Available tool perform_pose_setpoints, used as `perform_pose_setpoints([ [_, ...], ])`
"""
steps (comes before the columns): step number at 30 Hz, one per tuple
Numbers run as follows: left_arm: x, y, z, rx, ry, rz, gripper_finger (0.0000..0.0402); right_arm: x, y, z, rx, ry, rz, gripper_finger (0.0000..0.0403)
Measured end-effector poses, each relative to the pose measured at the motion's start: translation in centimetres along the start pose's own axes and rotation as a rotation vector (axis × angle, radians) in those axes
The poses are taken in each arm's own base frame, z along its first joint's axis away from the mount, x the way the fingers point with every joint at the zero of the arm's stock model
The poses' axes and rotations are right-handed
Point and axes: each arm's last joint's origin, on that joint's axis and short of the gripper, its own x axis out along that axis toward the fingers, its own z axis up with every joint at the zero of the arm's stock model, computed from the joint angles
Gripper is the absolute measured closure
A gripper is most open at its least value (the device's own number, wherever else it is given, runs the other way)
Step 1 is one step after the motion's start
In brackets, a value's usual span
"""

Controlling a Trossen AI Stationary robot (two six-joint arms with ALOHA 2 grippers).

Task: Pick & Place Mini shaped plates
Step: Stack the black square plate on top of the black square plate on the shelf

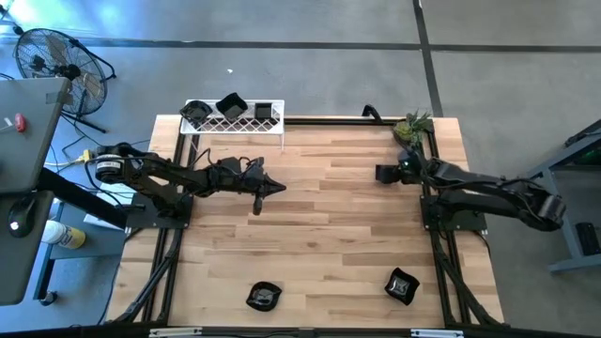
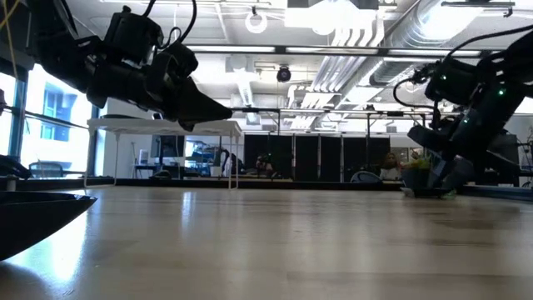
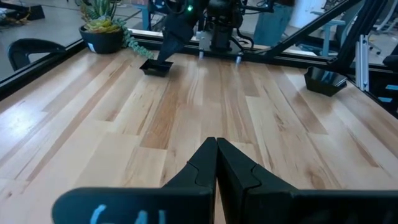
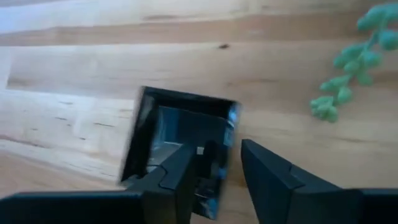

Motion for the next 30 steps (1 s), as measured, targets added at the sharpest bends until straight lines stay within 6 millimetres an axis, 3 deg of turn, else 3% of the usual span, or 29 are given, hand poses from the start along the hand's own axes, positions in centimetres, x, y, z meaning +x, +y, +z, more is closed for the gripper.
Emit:
perform_pose_setpoints([
  [7,0.0,0.0,0.0,0.001,0.0,0.003,0.0401,0.7,-0.7,-0.8,0.041,-0.025,0.027,0.0343],
  [13,0.0,0.0,0.0,0.003,0.0,0.003,0.0401,0.5,0.0,-0.3,0.022,-0.034,0.085,0.0394],
  [21,0.0,0.0,-0.2,-0.067,0.024,-0.006,0.0401,-1.2,3.8,1.6,-0.05,-0.129,0.333,0.0388],
  [25,0.0,-0.1,-0.2,-0.07,0.032,-0.031,0.0401,-2.4,6.5,1.5,-0.115,-0.167,0.471,0.0392],
  [30,1.1,-0.6,1.1,0.0,0.049,-0.074,0.0401,-2.8,9.7,0.7,-0.201,-0.159,0.492,0.0393],
])
